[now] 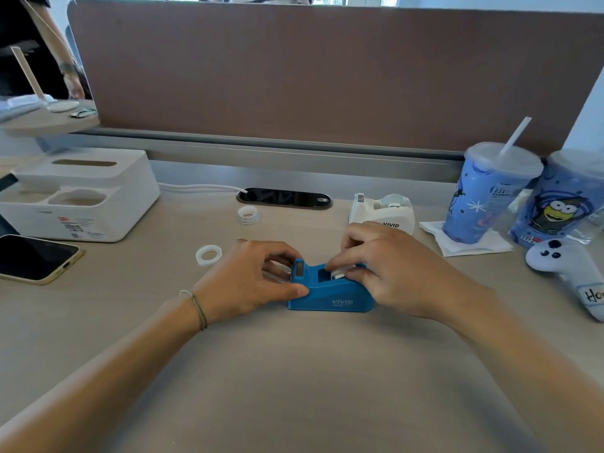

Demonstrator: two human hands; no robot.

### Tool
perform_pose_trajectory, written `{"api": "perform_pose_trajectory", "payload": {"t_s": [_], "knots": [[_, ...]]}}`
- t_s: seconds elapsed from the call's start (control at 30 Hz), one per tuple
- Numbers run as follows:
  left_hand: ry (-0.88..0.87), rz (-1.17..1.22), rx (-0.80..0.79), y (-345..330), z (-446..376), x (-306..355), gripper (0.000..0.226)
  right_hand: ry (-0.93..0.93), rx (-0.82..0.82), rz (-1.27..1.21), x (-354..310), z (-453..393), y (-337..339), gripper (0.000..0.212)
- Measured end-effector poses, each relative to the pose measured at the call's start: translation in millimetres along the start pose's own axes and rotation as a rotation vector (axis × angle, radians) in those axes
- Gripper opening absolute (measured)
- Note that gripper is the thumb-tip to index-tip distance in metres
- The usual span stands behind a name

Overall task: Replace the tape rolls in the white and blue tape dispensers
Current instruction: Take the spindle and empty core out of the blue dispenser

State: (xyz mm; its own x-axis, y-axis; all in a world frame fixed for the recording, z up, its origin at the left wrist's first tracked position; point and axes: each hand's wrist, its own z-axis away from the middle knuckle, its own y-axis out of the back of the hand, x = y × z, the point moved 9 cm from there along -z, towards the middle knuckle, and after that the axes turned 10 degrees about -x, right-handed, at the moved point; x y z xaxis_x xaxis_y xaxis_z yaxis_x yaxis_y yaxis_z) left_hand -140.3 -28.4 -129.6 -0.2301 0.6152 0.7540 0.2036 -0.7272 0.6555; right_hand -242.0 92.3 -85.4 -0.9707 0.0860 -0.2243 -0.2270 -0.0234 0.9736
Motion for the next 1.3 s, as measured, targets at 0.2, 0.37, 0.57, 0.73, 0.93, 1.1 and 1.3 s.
{"api": "perform_pose_trajectory", "payload": {"t_s": [0.2,0.37,0.57,0.73,0.93,1.1,1.3], "knots": [[-0.007,-0.019,0.013,2,0,-1,0.038,-0.027,-0.02,0.027,3,2,3,0.032],[0.002,-0.045,-0.001,2,0,0,0.037,-0.058,-0.022,-0.078,11,3,6,0.029],[0.009,-0.052,-0.004,4,0,6,0.049,-0.08,0.079,-0.396,21,2,12,0.027],[-0.091,0.236,0.17,18,7,32,0.04,-0.106,0.229,-0.695,19,0,15,0.027],[-0.091,0.547,0.208,34,10,27,0.028,-0.058,0.296,-0.956,-2,-17,20,0.022],[-0.038,0.739,0.293,50,12,5,0.024,-0.067,0.549,-0.546,-24,-27,48,0.019],[0.023,0.824,0.346,58,15,-15,0.023,0.012,0.575,-0.319,-50,-46,39,0.018]]}}
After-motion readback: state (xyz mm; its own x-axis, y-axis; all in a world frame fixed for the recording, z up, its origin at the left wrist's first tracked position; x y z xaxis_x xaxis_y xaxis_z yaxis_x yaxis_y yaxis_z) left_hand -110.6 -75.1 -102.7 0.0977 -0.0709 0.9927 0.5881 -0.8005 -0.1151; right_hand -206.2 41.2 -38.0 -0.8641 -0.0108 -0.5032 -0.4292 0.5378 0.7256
